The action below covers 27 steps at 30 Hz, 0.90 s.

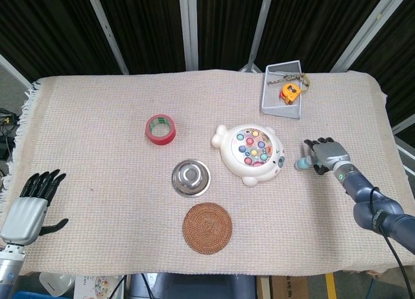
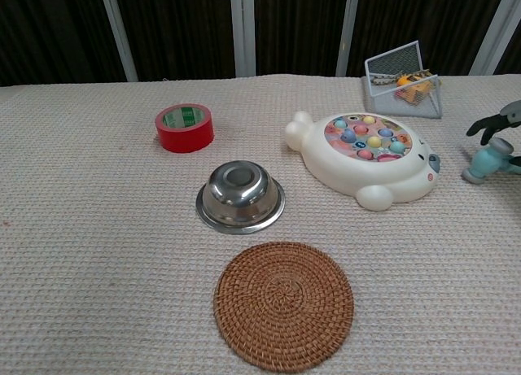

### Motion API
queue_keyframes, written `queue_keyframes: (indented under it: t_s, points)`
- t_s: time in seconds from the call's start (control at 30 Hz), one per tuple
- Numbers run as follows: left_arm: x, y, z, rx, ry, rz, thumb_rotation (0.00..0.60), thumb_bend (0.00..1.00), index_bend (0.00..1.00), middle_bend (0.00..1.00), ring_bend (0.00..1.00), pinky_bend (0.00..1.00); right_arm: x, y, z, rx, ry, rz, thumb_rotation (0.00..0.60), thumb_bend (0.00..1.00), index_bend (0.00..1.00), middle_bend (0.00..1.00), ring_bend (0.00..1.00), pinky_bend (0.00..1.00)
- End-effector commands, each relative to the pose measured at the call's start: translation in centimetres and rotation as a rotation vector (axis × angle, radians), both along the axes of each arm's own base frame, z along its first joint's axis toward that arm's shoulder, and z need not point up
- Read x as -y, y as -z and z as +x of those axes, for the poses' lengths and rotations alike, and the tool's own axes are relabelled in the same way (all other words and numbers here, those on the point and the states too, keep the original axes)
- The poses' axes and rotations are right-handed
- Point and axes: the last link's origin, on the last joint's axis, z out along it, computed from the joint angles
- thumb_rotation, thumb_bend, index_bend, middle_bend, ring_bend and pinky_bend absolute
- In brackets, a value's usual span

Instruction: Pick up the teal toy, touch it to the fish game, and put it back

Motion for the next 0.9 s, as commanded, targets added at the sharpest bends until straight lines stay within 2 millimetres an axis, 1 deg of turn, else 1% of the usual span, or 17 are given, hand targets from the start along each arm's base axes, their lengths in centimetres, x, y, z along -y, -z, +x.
queue_keyframes:
  t_s: [0.03, 0.2, 0.37, 0.47, 0.53, 0.6, 0.63, 0.67, 0.7, 0.8, 0.9]
  points:
    - [0.0, -0.1, 0.0, 0.001, 0.001, 0.003, 0.600, 0.16, 0.07, 0.00, 0.00, 0.00, -0.2, -0.6, 0.1, 0.003, -0.002, -0.012, 0.600, 0.52, 0.00, 0.10, 0.00, 0.00]
    - [0.0, -0.2, 0.0, 0.007, 0.002, 0.007, 0.600, 0.16, 0.07, 0.00, 0.00, 0.00, -1.3, -2.1, 0.5, 0.033, -0.005, -0.041, 0.600, 0.52, 0.00, 0.08, 0.00, 0.00]
    - [0.0, -0.4, 0.0, 0.033, 0.000, 0.020, 0.600, 0.16, 0.06, 0.00, 0.00, 0.00, -3.3, -4.1, 0.9, 0.095, -0.001, -0.095, 0.600, 0.52, 0.00, 0.08, 0.00, 0.00]
    - [0.0, -0.5, -0.2, 0.051, -0.012, 0.052, 0.600, 0.16, 0.06, 0.00, 0.00, 0.00, -5.0, -5.2, 1.1, 0.166, -0.003, -0.167, 0.600, 0.52, 0.00, 0.08, 0.00, 0.00]
    - [0.1, -0.6, -0.4, 0.060, -0.025, 0.074, 0.600, 0.16, 0.06, 0.00, 0.00, 0.00, -6.3, -5.8, 1.3, 0.252, -0.021, -0.259, 0.600, 0.52, 0.00, 0.08, 0.00, 0.00]
    - [0.3, -0.5, -0.8, 0.069, -0.044, 0.090, 0.600, 0.16, 0.06, 0.00, 0.00, 0.00, -8.3, -6.2, 1.2, 0.324, -0.070, -0.355, 0.600, 0.53, 0.00, 0.08, 0.00, 0.00]
    - [0.3, -0.5, -0.8, 0.070, -0.046, 0.092, 0.600, 0.16, 0.06, 0.00, 0.00, 0.00, -8.7, -6.2, 1.1, 0.331, -0.079, -0.367, 0.600, 0.53, 0.00, 0.08, 0.00, 0.00]
    - [0.5, -0.4, -0.9, 0.072, -0.054, 0.094, 0.600, 0.16, 0.06, 0.00, 0.00, 0.00, -9.5, -6.3, 0.9, 0.347, -0.094, -0.398, 0.600, 0.53, 0.00, 0.08, 0.00, 0.00]
    - [0.7, -0.4, -1.1, 0.078, -0.064, 0.097, 0.600, 0.16, 0.06, 0.00, 0.00, 0.00, -10.9, -6.5, 0.6, 0.368, -0.116, -0.443, 0.600, 0.53, 0.00, 0.08, 0.00, 0.00]
    - [1.0, -0.4, -1.4, 0.088, -0.073, 0.105, 0.600, 0.16, 0.06, 0.00, 0.00, 0.00, -13.6, -6.4, 0.0, 0.390, -0.151, -0.509, 0.600, 0.52, 0.00, 0.08, 0.00, 0.00]
    - [1.4, -0.3, -1.5, 0.093, -0.073, 0.104, 0.600, 0.16, 0.06, 0.00, 0.00, 0.00, -15.8, -6.1, -0.6, 0.395, -0.163, -0.543, 0.600, 0.52, 0.00, 0.08, 0.00, 0.00]
